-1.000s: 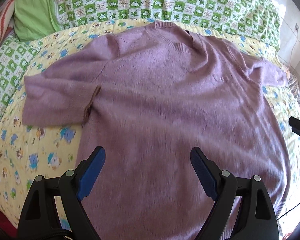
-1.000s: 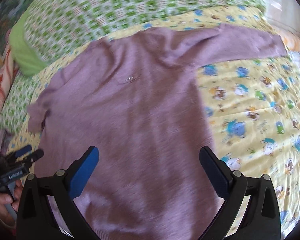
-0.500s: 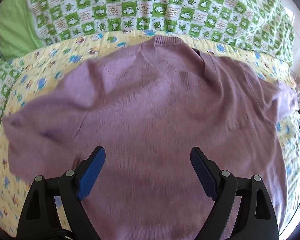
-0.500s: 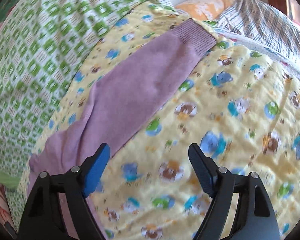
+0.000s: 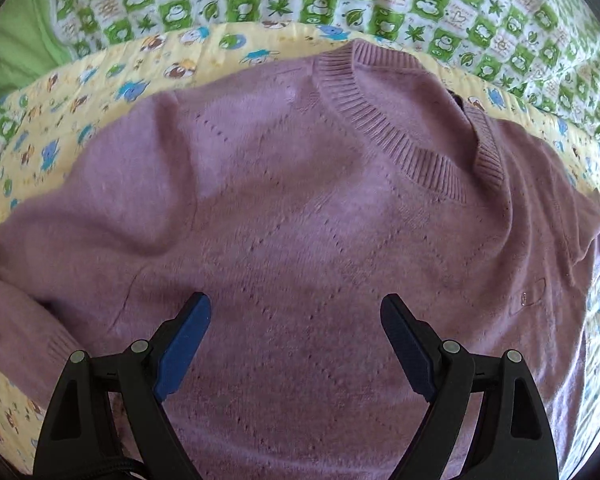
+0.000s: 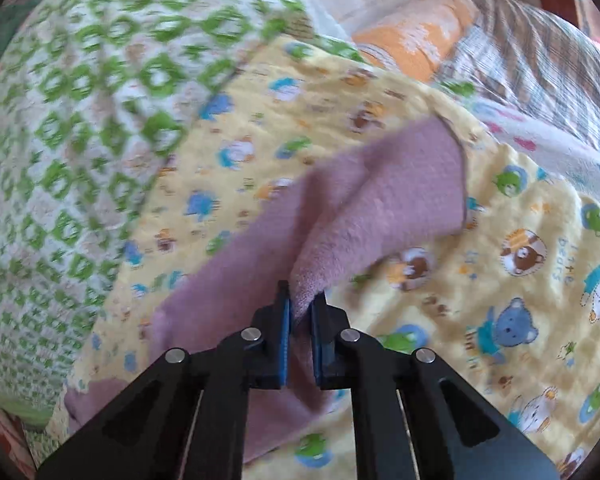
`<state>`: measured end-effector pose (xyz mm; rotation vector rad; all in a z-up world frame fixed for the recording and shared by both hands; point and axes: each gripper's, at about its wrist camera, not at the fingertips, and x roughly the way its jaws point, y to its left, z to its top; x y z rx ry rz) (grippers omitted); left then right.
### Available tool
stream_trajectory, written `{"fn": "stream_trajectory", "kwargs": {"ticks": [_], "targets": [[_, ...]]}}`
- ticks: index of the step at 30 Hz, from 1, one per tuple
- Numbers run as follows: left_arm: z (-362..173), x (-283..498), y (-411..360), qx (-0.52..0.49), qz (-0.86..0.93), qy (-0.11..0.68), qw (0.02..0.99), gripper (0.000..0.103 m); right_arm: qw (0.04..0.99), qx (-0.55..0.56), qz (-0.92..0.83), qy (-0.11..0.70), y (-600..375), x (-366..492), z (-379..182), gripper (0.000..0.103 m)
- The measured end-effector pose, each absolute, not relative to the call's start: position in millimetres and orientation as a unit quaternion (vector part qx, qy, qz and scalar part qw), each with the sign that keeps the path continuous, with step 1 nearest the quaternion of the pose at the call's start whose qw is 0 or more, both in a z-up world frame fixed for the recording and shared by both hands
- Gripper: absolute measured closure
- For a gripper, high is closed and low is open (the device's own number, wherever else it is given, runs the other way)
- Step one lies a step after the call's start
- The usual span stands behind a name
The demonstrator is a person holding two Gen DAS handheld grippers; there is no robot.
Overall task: Fold small clothes
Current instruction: 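Fold the held sleeve across the sweater body with the right tool, release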
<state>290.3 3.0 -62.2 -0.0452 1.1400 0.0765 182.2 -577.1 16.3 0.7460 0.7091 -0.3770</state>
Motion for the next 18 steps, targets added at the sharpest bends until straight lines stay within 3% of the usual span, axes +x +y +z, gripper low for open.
{"fn": "stream_trajectory", "kwargs": {"ticks": [4, 8, 13, 18], "targets": [[-54, 273, 12, -0.032, 0.038, 0.534, 0.844, 0.015, 0.907, 0.307, -0.03, 0.286, -473, 183, 84, 0.093], [-43, 252, 22, -0.047, 0.037, 0.531, 0.845, 0.015, 0.917, 0.239, 0.112, 0.298, -341, 191, 112, 0.093], [-30, 229, 45, -0.075, 0.04, 0.528, 0.845, 0.015, 0.883, 0.156, 0.242, 0.372, -180, 204, 79, 0.093], [-25, 212, 69, -0.12, 0.035, 0.526, 0.841, 0.015, 0.845, 0.132, 0.291, 0.428, -101, 210, 29, 0.093]]}}
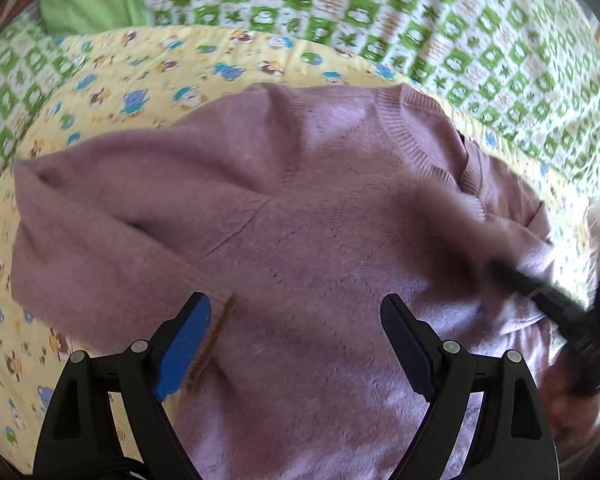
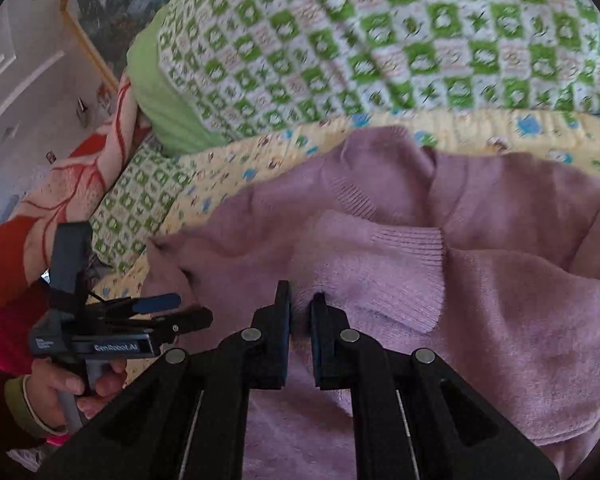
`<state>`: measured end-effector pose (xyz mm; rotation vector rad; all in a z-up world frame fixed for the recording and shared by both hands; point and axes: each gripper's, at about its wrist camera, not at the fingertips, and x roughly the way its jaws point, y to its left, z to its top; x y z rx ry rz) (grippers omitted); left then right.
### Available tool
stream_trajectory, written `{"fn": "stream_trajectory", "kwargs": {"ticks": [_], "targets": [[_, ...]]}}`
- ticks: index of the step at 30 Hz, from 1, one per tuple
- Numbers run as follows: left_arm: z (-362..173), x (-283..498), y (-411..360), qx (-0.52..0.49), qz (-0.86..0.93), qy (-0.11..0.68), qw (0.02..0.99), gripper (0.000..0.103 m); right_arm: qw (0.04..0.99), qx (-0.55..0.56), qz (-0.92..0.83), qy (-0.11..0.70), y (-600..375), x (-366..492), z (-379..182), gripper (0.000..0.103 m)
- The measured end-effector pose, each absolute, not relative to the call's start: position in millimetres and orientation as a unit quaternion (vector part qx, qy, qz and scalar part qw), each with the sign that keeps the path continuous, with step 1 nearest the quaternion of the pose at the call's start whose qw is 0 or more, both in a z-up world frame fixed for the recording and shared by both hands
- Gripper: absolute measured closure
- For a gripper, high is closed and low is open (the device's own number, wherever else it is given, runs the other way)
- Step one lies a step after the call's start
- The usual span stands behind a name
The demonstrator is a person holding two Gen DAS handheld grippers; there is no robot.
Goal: Fold small clothes
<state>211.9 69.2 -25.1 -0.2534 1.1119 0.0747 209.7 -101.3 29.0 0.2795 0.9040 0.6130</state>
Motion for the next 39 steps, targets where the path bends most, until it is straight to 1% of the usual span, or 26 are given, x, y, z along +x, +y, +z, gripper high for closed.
{"fn": "stream_trajectory", "kwargs": {"ticks": [2, 3, 4, 5, 6, 7, 10, 12, 15, 18, 19, 20, 22, 23, 24, 27, 28, 29, 30, 31, 32, 33, 34, 35, 37, 39], "targets": [[-27, 210, 73, -0.131, 0.033, 0.53, 0.837, 0.015, 0.823, 0.122, 0.316, 0.456, -79, 210, 10, 0.089], [-29, 210, 74, -0.137, 0.03, 0.534, 0.834, 0.015, 0.814, 0.118, 0.321, 0.469, -75, 204, 1, 0.085], [-30, 211, 72, -0.141, 0.026, 0.537, 0.831, 0.015, 0.802, 0.118, 0.326, 0.487, -70, 201, -9, 0.069], [-31, 214, 71, -0.145, 0.021, 0.538, 0.83, 0.015, 0.785, 0.124, 0.336, 0.506, -68, 201, -16, 0.059], [-32, 218, 67, -0.148, 0.013, 0.539, 0.829, 0.015, 0.771, 0.135, 0.343, 0.518, -71, 198, -19, 0.045], [-33, 220, 61, -0.15, 0.002, 0.54, 0.828, 0.015, 0.762, 0.152, 0.35, 0.523, -76, 195, -21, 0.042], [-33, 229, 35, -0.136, -0.035, 0.541, 0.829, 0.015, 0.763, 0.189, 0.357, 0.505, -103, 182, -12, 0.042], [-32, 236, 5, -0.104, -0.063, 0.542, 0.832, 0.014, 0.767, 0.213, 0.347, 0.496, -123, 174, -6, 0.042], [-40, 247, -42, -0.018, -0.066, 0.548, 0.834, 0.013, 0.789, 0.236, 0.301, 0.481, -164, 162, 4, 0.042], [-66, 262, -78, 0.079, -0.026, 0.563, 0.822, 0.012, 0.813, 0.239, 0.238, 0.474, -204, 154, 10, 0.042], [-78, 267, -83, 0.102, -0.007, 0.571, 0.815, 0.021, 0.818, 0.246, 0.216, 0.473, -219, 151, 10, 0.042], [-83, 271, -83, 0.103, -0.003, 0.574, 0.812, 0.054, 0.82, 0.254, 0.202, 0.471, -228, 150, 11, 0.042], [-77, 274, -68, 0.033, -0.026, 0.572, 0.819, 0.083, 0.824, 0.267, 0.173, 0.47, -243, 150, 11, 0.042], [-69, 274, -61, 0.023, -0.021, 0.564, 0.825, 0.089, 0.825, 0.274, 0.159, 0.467, -251, 149, 13, 0.042], [-56, 271, -51, 0.012, -0.016, 0.55, 0.835, 0.09, 0.828, 0.279, 0.151, 0.463, -255, 150, 15, 0.042], [-19, 255, -9, -0.058, -0.015, 0.499, 0.865, 0.089, 0.84, 0.286, 0.136, 0.44, -270, 142, 25, 0.042], [-18, 251, 6, -0.073, -0.005, 0.495, 0.866, 0.086, 0.844, 0.285, 0.13, 0.435, -273, 142, 28, 0.042], [-26, 248, 20, -0.088, 0.003, 0.503, 0.86, 0.077, 0.847, 0.284, 0.126, 0.432, -274, 142, 30, 0.042], [-36, 248, 29, -0.101, 0.007, 0.52, 0.848, 0.07, 0.848, 0.283, 0.123, 0.431, -275, 142, 31, 0.042], [-47, 248, 38, -0.118, 0.011, 0.542, 0.832, 0.064, 0.849, 0.283, 0.121, 0.43, -277, 142, 31, 0.042], [-60, 248, 51, -0.144, 0.017, 0.563, 0.814, 0.061, 0.849, 0.281, 0.12, 0.431, -278, 144, 31, 0.042], [-63, 248, 57, -0.158, 0.02, 0.567, 0.808, 0.058, 0.849, 0.279, 0.118, 0.433, -277, 146, 30, 0.042], [-63, 248, 60, -0.169, 0.02, 0.564, 0.808, 0.053, 0.849, 0.277, 0.117, 0.435, -274, 149, 30, 0.042], [-62, 248, 61, -0.175, 0.021, 0.559, 0.81, 0.044, 0.849, 0.274, 0.115, 0.436, -273, 152, 30, 0.042], [-58, 257, 58, -0.17, 0.03, 0.555, 0.814, 0.032, 0.854, 0.259, 0.104, 0.439, -271, 160, 31, 0.042], [-58, 265, 58, -0.172, 0.042, 0.555, 0.813, 0.032, 0.858, 0.247, 0.092, 0.44, -272, 167, 30, 0.042]]}}
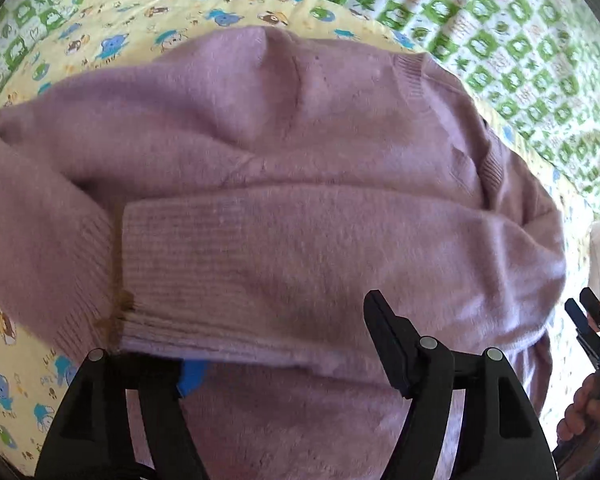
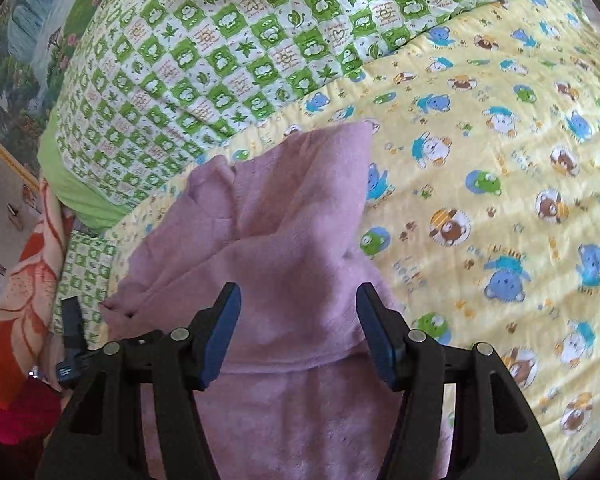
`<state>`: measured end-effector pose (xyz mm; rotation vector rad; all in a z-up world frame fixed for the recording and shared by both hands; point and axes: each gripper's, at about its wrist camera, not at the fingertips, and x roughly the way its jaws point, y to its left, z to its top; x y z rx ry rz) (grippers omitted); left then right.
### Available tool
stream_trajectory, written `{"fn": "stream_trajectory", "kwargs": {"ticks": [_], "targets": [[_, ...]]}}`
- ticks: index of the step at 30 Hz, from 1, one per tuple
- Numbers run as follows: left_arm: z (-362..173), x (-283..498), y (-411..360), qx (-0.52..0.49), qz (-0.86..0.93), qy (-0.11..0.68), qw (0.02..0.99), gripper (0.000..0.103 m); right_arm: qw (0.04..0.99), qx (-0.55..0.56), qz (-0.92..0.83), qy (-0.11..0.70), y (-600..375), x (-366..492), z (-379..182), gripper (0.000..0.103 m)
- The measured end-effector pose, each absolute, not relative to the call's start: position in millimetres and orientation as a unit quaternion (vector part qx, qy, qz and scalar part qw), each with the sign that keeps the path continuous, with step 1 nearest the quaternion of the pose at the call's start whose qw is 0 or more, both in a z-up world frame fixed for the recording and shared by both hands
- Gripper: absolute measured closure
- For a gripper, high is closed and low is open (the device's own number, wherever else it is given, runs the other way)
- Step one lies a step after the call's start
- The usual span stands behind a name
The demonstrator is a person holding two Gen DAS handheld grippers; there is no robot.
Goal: Fold small clothes
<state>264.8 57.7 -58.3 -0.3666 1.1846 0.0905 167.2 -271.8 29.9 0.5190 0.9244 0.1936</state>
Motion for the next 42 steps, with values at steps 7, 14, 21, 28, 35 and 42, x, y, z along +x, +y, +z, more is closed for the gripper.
{"fn": "stream_trajectory", "kwargs": {"ticks": [7, 14, 21, 28, 35, 42], "targets": [[-63, 267, 55, -0.171, 0.048, 0.54, 0.823, 0.082, 0.865, 0.214, 0.017, 0.453, -288, 230, 26, 0.042], [-48, 277, 17, -0.149, -0.01, 0.515, 0.844, 0.098, 0.856, 0.155, 0.017, 0.492, -279, 287, 16, 0.092], [-46, 296, -30, -0.098, -0.065, 0.495, 0.861, 0.099, 0.872, 0.105, -0.025, 0.478, -331, 303, 41, 0.093], [-69, 282, 10, -0.115, -0.057, 0.507, 0.853, 0.093, 0.866, 0.087, -0.031, 0.492, -330, 307, 3, 0.093], [-48, 261, 34, -0.174, -0.044, 0.502, 0.846, 0.037, 0.872, 0.101, -0.061, 0.476, -326, 279, 34, 0.066], [-55, 267, 45, -0.169, -0.002, 0.512, 0.842, 0.079, 0.863, 0.157, 0.072, 0.474, -253, 224, 36, 0.062]]}}
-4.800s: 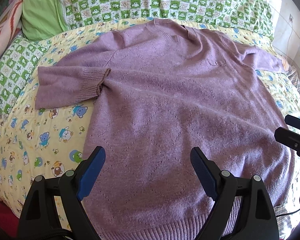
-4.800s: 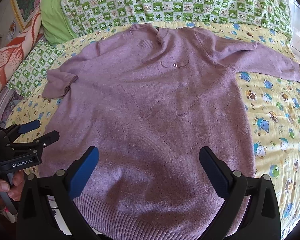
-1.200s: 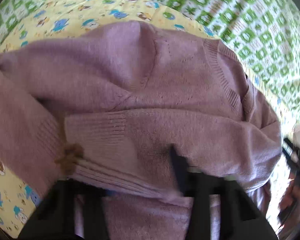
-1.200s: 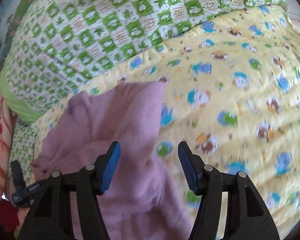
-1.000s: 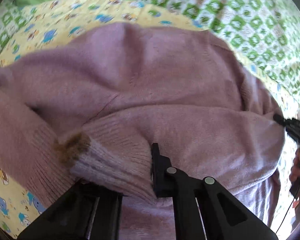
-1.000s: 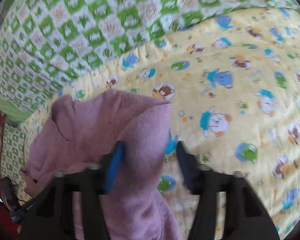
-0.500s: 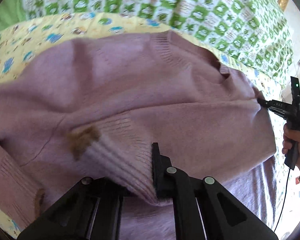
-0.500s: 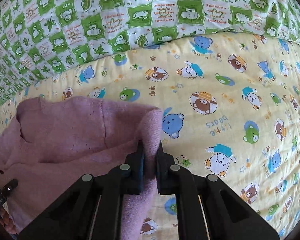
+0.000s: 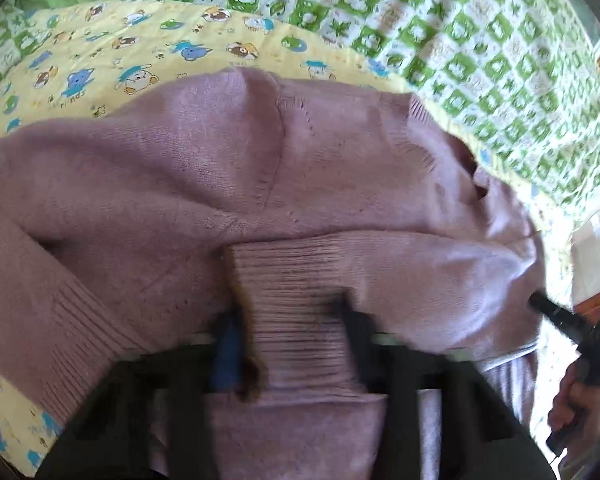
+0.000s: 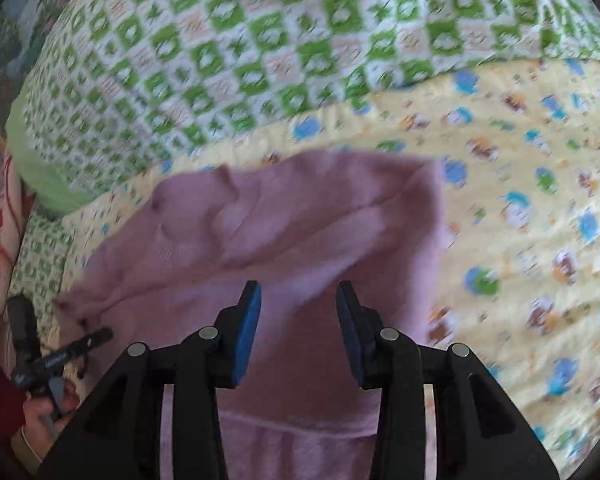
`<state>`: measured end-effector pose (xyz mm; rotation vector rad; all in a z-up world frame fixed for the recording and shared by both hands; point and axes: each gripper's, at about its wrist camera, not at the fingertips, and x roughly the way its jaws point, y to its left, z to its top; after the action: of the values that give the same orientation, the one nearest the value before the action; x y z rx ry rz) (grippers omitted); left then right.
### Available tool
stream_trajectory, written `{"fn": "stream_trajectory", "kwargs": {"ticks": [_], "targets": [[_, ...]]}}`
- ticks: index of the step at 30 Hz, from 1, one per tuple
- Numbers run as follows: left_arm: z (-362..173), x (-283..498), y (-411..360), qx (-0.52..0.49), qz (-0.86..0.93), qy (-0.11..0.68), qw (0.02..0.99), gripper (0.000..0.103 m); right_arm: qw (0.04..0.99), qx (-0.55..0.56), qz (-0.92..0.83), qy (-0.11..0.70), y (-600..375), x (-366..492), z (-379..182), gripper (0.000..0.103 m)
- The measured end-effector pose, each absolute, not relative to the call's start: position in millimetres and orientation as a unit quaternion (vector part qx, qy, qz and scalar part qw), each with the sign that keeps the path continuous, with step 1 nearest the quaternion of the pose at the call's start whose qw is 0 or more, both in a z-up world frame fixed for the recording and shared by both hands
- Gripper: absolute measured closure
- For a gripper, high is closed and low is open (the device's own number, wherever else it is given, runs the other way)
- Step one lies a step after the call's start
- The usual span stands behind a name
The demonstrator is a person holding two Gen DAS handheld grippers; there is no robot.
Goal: Fold small clothes
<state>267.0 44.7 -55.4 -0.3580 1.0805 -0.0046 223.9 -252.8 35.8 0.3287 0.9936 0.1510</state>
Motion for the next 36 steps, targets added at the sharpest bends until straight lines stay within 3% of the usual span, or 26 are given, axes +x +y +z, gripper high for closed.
{"fn": "stream_trajectory", "kwargs": {"ticks": [2, 6, 10, 12, 13, 22, 24, 25, 26, 28, 36], "targets": [[-56, 267, 45, -0.142, 0.012, 0.513, 0.846, 0.084, 0.843, 0.139, 0.069, 0.516, -239, 221, 6, 0.063], [-47, 252, 58, -0.138, 0.024, 0.515, 0.846, 0.081, 0.839, 0.163, 0.007, 0.519, -268, 217, -14, 0.072], [-31, 220, 88, -0.16, 0.036, 0.513, 0.843, 0.041, 0.847, 0.169, 0.01, 0.504, -270, 208, 11, 0.066], [-25, 200, 102, -0.161, 0.048, 0.508, 0.845, 0.034, 0.853, 0.168, 0.017, 0.494, -266, 202, 23, 0.063], [-24, 192, 106, -0.154, 0.057, 0.512, 0.843, 0.025, 0.854, 0.173, 0.018, 0.49, -265, 197, 28, 0.062], [-54, 176, 115, -0.071, 0.093, 0.568, 0.815, 0.022, 0.836, 0.212, 0.046, 0.504, -229, 162, 27, 0.062], [-62, 184, 111, -0.053, 0.101, 0.569, 0.814, 0.038, 0.83, 0.22, 0.051, 0.51, -222, 157, 23, 0.062], [-62, 186, 111, -0.057, 0.095, 0.566, 0.817, 0.056, 0.827, 0.223, 0.054, 0.513, -218, 155, 22, 0.062], [-58, 188, 112, -0.065, 0.093, 0.561, 0.82, 0.083, 0.825, 0.225, 0.057, 0.516, -215, 154, 20, 0.062], [-42, 189, 114, -0.081, 0.091, 0.551, 0.826, 0.092, 0.824, 0.222, 0.058, 0.517, -210, 152, 21, 0.062], [61, 199, 52, -0.131, -0.049, 0.46, 0.877, 0.093, 0.833, 0.222, 0.08, 0.5, -202, 140, 35, 0.062]]}}
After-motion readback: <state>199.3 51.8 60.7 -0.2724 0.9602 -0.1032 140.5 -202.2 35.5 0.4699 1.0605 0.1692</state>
